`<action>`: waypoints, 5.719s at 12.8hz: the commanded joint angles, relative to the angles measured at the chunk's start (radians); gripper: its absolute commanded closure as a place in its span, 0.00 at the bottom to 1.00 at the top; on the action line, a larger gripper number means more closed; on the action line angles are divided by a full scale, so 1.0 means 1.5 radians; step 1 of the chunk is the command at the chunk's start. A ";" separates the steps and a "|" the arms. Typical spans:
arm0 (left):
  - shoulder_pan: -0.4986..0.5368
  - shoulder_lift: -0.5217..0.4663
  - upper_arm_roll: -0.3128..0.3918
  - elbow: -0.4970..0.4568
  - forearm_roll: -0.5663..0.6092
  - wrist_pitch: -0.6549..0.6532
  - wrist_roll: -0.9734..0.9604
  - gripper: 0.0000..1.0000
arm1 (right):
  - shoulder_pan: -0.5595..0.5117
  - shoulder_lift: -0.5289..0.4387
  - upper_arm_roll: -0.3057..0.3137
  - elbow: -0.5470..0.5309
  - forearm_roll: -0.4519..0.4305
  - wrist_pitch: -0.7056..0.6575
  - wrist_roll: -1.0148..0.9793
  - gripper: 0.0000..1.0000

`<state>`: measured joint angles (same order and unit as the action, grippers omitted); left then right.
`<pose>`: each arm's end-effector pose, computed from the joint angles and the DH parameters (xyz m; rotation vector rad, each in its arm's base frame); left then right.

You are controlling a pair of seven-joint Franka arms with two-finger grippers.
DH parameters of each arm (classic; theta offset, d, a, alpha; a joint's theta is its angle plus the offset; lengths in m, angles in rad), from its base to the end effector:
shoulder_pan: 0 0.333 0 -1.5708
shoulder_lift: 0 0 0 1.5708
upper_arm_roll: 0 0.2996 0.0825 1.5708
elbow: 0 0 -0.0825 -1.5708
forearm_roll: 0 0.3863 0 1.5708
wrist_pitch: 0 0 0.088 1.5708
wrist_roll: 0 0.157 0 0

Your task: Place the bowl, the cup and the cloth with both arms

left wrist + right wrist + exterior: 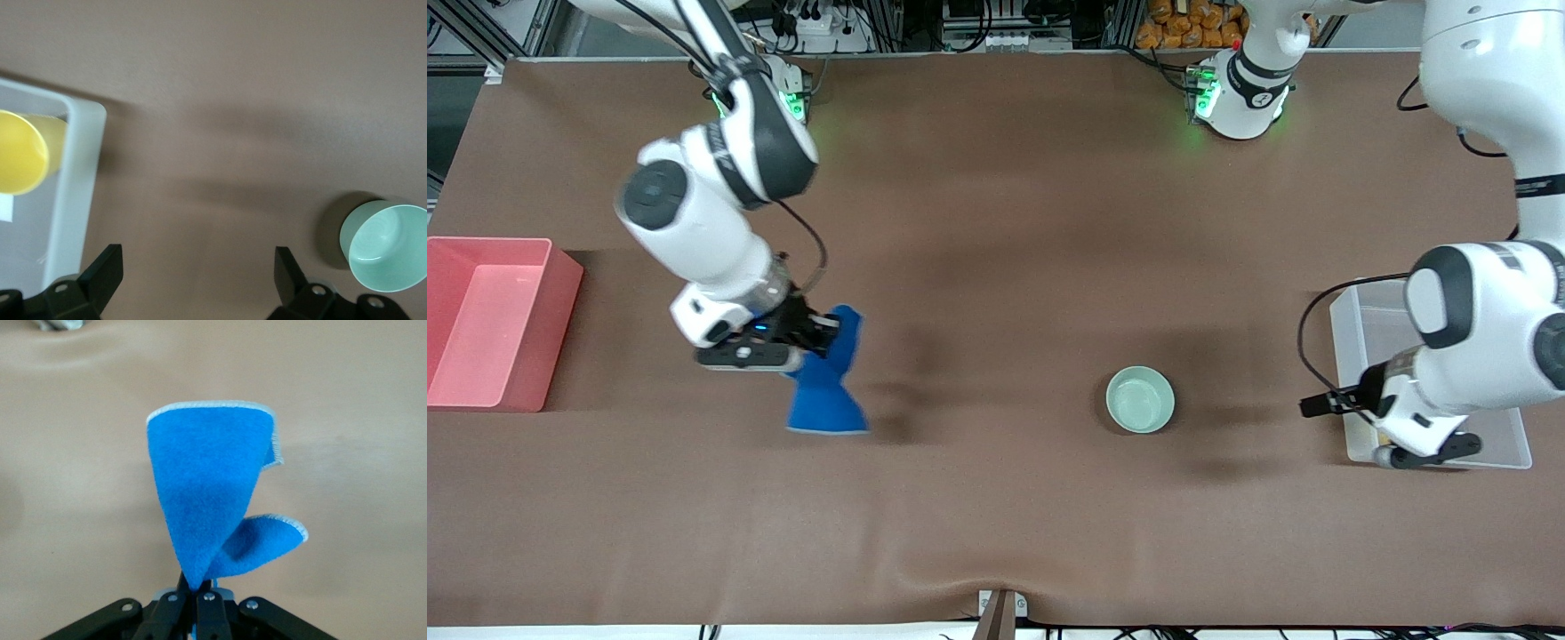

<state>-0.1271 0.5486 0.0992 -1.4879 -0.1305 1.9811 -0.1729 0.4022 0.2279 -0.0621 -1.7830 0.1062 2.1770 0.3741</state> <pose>0.6874 -0.0409 0.2859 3.0662 0.2877 -0.0902 0.6053 0.2248 0.3765 -3.0012 0.1268 -0.1940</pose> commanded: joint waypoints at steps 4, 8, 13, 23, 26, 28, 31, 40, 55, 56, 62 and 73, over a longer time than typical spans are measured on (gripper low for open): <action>-0.066 0.021 -0.011 -0.043 0.028 0.067 -0.113 0.00 | -0.129 -0.102 0.009 -0.020 -0.014 -0.117 -0.144 1.00; -0.114 0.028 -0.013 -0.079 0.028 0.102 -0.167 0.00 | -0.229 -0.137 0.009 -0.021 -0.012 -0.170 -0.280 1.00; -0.134 0.051 -0.036 -0.081 0.017 0.105 -0.228 0.00 | -0.394 -0.144 0.009 -0.018 -0.003 -0.218 -0.537 1.00; -0.136 0.076 -0.057 -0.136 0.016 0.226 -0.283 1.00 | -0.662 -0.136 0.008 -0.015 -0.002 -0.245 -0.916 1.00; -0.134 0.068 -0.056 -0.119 0.025 0.221 -0.292 1.00 | -0.734 -0.090 0.008 0.004 -0.007 -0.238 -1.016 1.00; -0.126 0.056 -0.053 -0.103 0.025 0.216 -0.291 1.00 | -0.758 -0.045 0.008 0.018 -0.013 -0.220 -1.052 1.00; -0.093 0.040 -0.051 -0.051 0.028 0.133 -0.284 1.00 | -0.790 -0.001 0.008 0.018 -0.012 -0.146 -1.118 1.00; 0.122 -0.054 -0.047 -0.043 0.035 -0.070 0.055 1.00 | -0.857 0.080 0.009 0.016 -0.004 0.000 -1.242 1.00; 0.341 -0.076 -0.048 -0.256 0.094 0.160 0.409 1.00 | -0.797 0.258 0.015 0.022 0.023 0.222 -1.232 1.00; 0.341 -0.070 -0.048 -0.266 0.094 0.184 0.409 1.00 | -0.794 0.263 0.015 0.023 0.024 0.226 -1.230 1.00; 0.337 -0.032 -0.050 -0.271 0.094 0.233 0.431 0.09 | -0.781 0.283 0.015 0.024 0.023 0.259 -1.210 1.00; 0.287 -0.046 -0.053 -0.140 0.085 0.153 0.429 0.00 | -0.718 0.161 0.014 0.023 0.020 0.124 -1.140 0.00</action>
<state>0.3300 0.4979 0.0191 -1.7482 -0.0140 2.2797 0.4755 -0.7043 0.5500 -0.0343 -1.7246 0.1236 2.4511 -1.3862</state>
